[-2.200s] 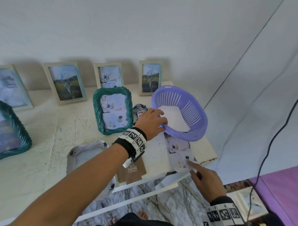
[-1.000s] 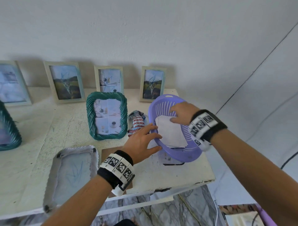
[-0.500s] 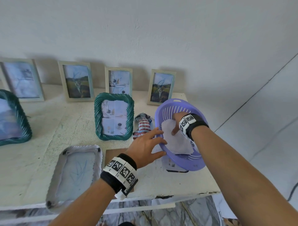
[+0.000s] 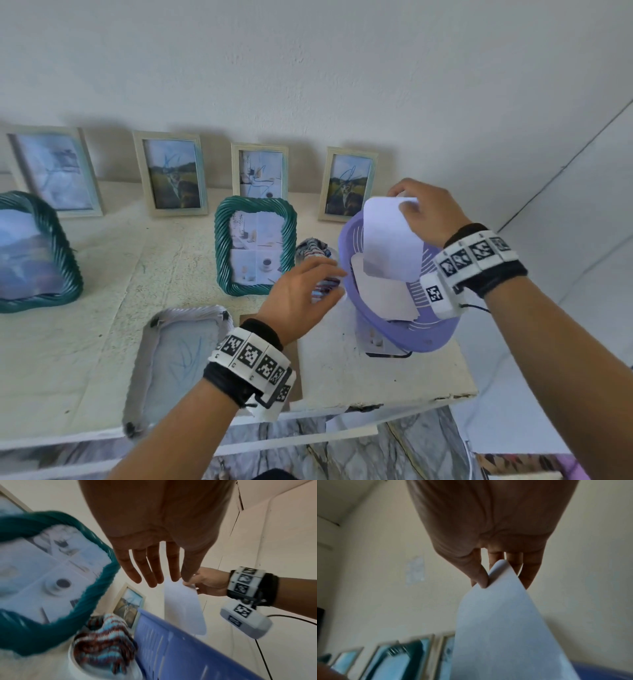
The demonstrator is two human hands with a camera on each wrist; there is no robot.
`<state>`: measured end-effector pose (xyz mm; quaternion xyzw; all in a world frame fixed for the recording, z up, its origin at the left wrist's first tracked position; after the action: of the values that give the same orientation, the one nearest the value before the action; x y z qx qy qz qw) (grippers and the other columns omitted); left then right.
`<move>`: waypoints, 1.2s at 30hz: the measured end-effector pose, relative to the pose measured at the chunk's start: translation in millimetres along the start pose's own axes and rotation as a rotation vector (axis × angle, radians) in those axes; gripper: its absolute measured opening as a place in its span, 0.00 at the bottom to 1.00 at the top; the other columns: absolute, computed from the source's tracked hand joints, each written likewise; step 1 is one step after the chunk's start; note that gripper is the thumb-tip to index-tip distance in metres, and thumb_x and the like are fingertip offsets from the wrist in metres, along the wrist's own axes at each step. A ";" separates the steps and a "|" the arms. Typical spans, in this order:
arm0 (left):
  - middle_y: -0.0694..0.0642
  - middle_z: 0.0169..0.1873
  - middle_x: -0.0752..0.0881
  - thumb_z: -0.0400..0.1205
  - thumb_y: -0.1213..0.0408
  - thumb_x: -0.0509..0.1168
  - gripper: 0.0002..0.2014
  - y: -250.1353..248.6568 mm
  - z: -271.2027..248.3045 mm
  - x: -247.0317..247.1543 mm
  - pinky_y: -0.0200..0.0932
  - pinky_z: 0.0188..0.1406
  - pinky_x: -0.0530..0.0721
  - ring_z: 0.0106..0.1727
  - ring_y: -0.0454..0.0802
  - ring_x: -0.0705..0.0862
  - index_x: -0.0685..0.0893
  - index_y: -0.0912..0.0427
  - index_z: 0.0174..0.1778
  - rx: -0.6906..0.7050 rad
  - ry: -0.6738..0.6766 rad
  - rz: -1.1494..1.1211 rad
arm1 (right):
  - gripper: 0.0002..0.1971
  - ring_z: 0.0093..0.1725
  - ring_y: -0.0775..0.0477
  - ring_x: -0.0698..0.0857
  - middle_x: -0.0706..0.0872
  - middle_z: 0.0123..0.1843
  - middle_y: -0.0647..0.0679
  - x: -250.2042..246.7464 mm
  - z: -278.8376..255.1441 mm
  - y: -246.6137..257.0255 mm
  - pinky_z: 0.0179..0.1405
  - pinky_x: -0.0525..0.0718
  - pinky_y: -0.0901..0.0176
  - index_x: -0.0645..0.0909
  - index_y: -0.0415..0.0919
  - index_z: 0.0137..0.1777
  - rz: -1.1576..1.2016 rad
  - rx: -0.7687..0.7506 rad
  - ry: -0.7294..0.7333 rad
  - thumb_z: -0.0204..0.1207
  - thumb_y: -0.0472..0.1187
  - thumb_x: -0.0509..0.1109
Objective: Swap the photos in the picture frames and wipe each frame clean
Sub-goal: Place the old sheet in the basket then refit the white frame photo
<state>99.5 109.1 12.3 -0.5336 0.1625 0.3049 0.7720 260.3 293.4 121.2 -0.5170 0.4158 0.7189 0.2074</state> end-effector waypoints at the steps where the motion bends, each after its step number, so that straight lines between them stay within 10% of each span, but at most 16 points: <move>1: 0.50 0.59 0.85 0.81 0.51 0.63 0.17 -0.5 -0.9 -9.6 0.42 0.59 0.83 0.59 0.44 0.84 0.87 0.54 0.61 -0.004 -0.037 -0.010 | 0.14 0.51 0.42 0.82 0.85 0.56 0.46 -7.6 -6.5 9.3 0.50 0.78 0.55 0.81 0.45 0.58 0.036 -0.036 -0.042 0.78 0.31 0.59; 7: 0.44 0.53 0.88 0.81 0.58 0.70 0.18 -1.0 -26.2 -74.9 0.33 0.50 0.85 0.51 0.36 0.86 0.83 0.54 0.68 -0.209 -0.158 -0.198 | 0.12 0.37 0.66 0.80 0.84 0.40 0.59 1.6 -52.7 82.9 0.36 0.72 0.77 0.83 0.43 0.55 0.414 -0.183 -0.042 0.78 0.29 0.65; 14: 0.54 0.43 0.92 0.79 0.64 0.70 0.08 25.2 -104.8 -130.1 0.40 0.38 0.87 0.41 0.47 0.89 0.88 0.59 0.52 -0.394 -0.069 -0.414 | 0.13 0.47 0.33 0.84 0.86 0.49 0.38 93.9 -89.2 145.5 0.42 0.83 0.41 0.80 0.51 0.60 0.801 -0.142 0.041 0.76 0.41 0.70; 16: 0.59 0.41 0.91 0.79 0.68 0.70 0.05 39.1 -127.3 -140.8 0.40 0.36 0.87 0.38 0.48 0.87 0.88 0.61 0.50 -0.461 -0.139 -0.430 | 0.14 0.45 0.37 0.85 0.87 0.46 0.42 125.6 -102.0 155.1 0.42 0.84 0.43 0.79 0.52 0.60 0.857 -0.069 0.092 0.74 0.43 0.72; 21: 0.59 0.39 0.91 0.78 0.71 0.72 0.06 75.0 -171.7 -151.6 0.42 0.36 0.88 0.39 0.51 0.89 0.88 0.56 0.46 -0.602 -0.181 -0.384 | 0.14 0.44 0.51 0.88 0.90 0.46 0.50 189.6 -140.8 176.6 0.45 0.88 0.51 0.78 0.48 0.58 0.808 0.019 0.247 0.76 0.32 0.71; 24: 0.50 0.37 0.91 0.77 0.67 0.75 0.06 89.8 -189.4 -151.7 0.40 0.41 0.88 0.40 0.48 0.89 0.89 0.51 0.45 -0.600 -0.126 -0.212 | 0.13 0.43 0.49 0.87 0.88 0.43 0.49 213.5 -154.8 182.3 0.45 0.87 0.47 0.77 0.54 0.56 0.688 0.021 0.229 0.73 0.44 0.71; 29: 0.45 0.35 0.90 0.75 0.63 0.76 0.03 96.6 -203.0 -149.3 0.37 0.44 0.86 0.38 0.40 0.87 0.89 0.54 0.42 -0.563 -0.113 -0.023 | 0.10 0.35 0.60 0.80 0.81 0.35 0.56 229.2 -164.4 188.6 0.35 0.76 0.73 0.78 0.50 0.55 0.514 0.016 0.193 0.77 0.39 0.71; 36: 0.44 0.39 0.80 0.74 0.57 0.76 0.07 109.8 -209.5 -143.8 0.42 0.42 0.83 0.38 0.39 0.81 0.87 0.51 0.45 -0.521 -0.093 0.139 | 0.09 0.34 0.57 0.81 0.84 0.37 0.52 236.6 -164.4 195.0 0.34 0.79 0.67 0.78 0.47 0.57 0.379 -0.006 0.191 0.78 0.40 0.69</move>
<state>-65.1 -100.1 -63.5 -0.6874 0.0792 0.4128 0.5923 122.4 17.9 -40.5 -0.4958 0.5214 0.6939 0.0266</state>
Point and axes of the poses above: each hand's wrist, its own z-axis towards the middle knuckle, its own x-axis out of the palm, y = z × x, the point moved 2 cm from there along z, towards the middle knuckle
